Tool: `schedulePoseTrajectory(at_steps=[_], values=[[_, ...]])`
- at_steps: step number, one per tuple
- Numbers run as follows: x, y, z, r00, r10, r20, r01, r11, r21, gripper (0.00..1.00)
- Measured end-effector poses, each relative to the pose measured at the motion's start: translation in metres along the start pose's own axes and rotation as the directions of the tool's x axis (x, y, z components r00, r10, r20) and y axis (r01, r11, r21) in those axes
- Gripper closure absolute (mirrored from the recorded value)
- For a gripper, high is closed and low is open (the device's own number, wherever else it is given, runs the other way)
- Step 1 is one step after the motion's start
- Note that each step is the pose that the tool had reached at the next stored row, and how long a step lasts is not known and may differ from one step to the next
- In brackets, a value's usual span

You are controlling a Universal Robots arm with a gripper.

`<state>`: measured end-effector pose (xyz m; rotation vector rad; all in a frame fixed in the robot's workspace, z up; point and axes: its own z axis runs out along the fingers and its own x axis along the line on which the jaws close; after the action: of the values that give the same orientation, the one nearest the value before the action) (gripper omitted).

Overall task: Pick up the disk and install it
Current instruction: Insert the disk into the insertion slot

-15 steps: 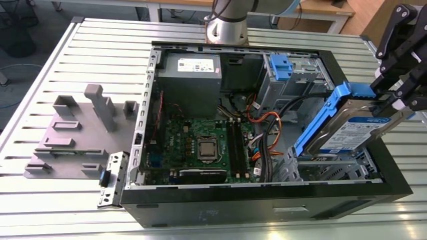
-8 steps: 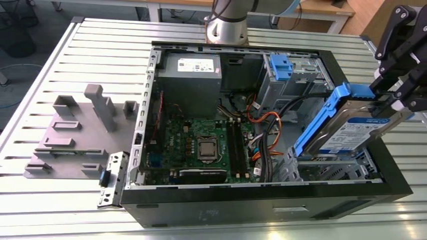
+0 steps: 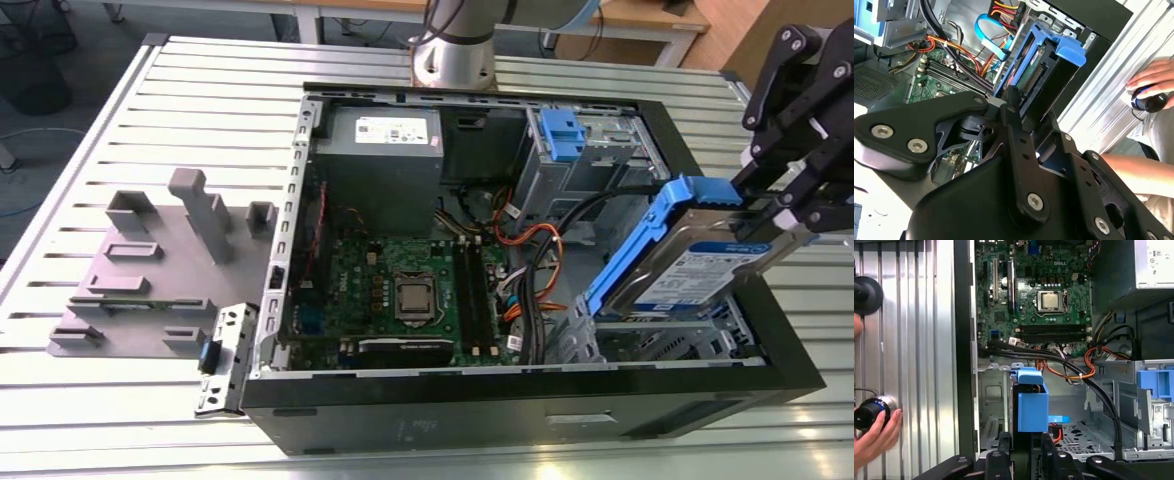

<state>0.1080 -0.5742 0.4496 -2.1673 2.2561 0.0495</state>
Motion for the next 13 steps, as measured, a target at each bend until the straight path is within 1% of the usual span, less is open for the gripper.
schedulePoseTrajectory(at_steps=[3,13], values=[[0.0001,-0.0003,0.0043,1.0,0.0,-0.0004,0.0,1.0,0.0,0.65],[0.0006,-0.0006,0.0226,1.0,0.0,-0.0003,0.0,1.0,0.0001,0.65]])
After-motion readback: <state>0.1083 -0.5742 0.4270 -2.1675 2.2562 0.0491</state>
